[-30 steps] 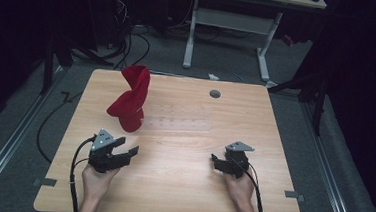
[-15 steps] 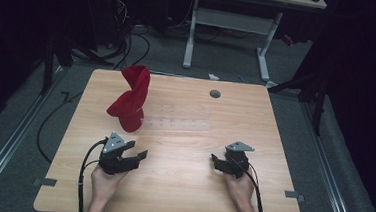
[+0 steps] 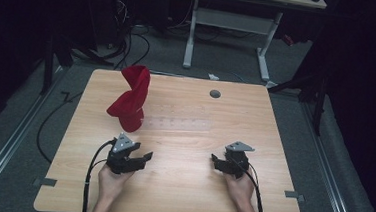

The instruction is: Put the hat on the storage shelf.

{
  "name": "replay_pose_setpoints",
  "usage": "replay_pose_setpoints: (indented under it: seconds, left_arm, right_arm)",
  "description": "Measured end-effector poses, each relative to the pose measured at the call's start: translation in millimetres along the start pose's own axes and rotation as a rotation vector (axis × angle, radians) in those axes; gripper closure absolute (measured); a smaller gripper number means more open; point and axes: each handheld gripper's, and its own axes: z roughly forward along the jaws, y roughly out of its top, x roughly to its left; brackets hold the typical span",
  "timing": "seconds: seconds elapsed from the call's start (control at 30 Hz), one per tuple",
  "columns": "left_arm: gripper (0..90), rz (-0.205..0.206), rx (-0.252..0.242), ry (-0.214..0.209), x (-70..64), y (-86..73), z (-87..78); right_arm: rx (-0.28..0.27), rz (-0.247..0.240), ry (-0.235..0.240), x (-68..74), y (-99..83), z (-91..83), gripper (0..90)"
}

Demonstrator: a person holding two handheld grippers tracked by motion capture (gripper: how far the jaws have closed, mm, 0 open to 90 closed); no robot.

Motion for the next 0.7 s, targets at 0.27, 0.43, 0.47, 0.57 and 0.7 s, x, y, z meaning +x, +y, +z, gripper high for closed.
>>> replay_pose_setpoints:
  seconds: [0.27,0.43,0.47,0.57,0.7]
  left_arm:
    - [37.3,0.035,0.004,0.020,0.1,-8.0,11.1]
    - [36.7,0.062,0.012,0.049,3.5,-12.4,17.7]
    - [36.7,0.066,0.015,0.054,4.2,-13.1,18.9]
    - [36.5,0.074,0.007,0.069,4.9,-14.6,22.4]
    - [36.3,0.087,0.003,0.087,6.7,-16.2,25.8]
  right_arm:
    - [0.000,0.000,0.000,0.0,0.0,0.0,34.2]
    - [0.000,0.000,0.000,0.0,0.0,0.0,34.2]
    - [0.000,0.000,0.000,0.0,0.0,0.0,34.2]
    - [0.000,0.000,0.000,0.1,-0.1,-0.1,34.2]
    - [-0.001,-0.001,0.000,0.1,-0.1,-0.1,34.2]
